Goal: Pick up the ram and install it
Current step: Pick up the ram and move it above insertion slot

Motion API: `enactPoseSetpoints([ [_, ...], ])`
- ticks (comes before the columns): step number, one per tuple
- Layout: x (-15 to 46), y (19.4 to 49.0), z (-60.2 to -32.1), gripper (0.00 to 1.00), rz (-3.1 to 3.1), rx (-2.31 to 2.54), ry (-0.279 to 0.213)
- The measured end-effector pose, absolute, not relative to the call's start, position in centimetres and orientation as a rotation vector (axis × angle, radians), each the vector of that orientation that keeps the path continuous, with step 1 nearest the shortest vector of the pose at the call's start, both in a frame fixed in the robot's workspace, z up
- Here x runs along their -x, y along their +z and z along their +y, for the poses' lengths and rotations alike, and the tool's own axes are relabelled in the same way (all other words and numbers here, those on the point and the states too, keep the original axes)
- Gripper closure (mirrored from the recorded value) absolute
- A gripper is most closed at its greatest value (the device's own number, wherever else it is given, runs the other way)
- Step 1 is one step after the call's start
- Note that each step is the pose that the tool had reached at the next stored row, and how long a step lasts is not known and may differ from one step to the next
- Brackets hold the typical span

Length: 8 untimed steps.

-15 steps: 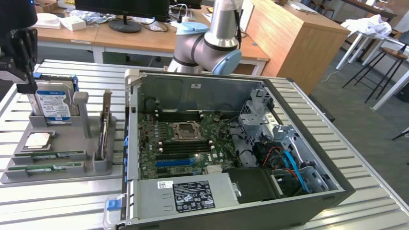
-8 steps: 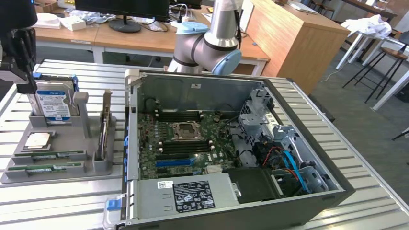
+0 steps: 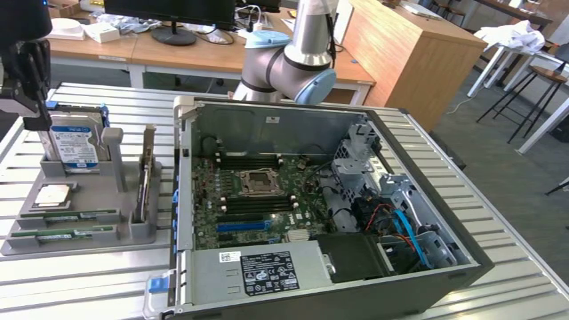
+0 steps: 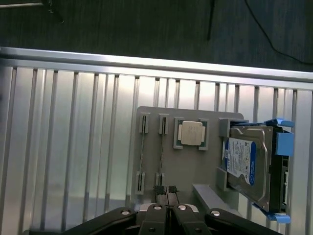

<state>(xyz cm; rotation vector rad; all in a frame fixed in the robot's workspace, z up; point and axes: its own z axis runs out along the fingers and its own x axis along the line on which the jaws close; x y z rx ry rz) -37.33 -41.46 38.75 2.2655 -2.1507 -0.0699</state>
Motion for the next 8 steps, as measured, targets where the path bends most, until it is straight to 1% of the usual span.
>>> enactPoseSetpoints([
  [8,37.33,38.68,-41.46,0.9,-2.18,-2.238,-0.07],
])
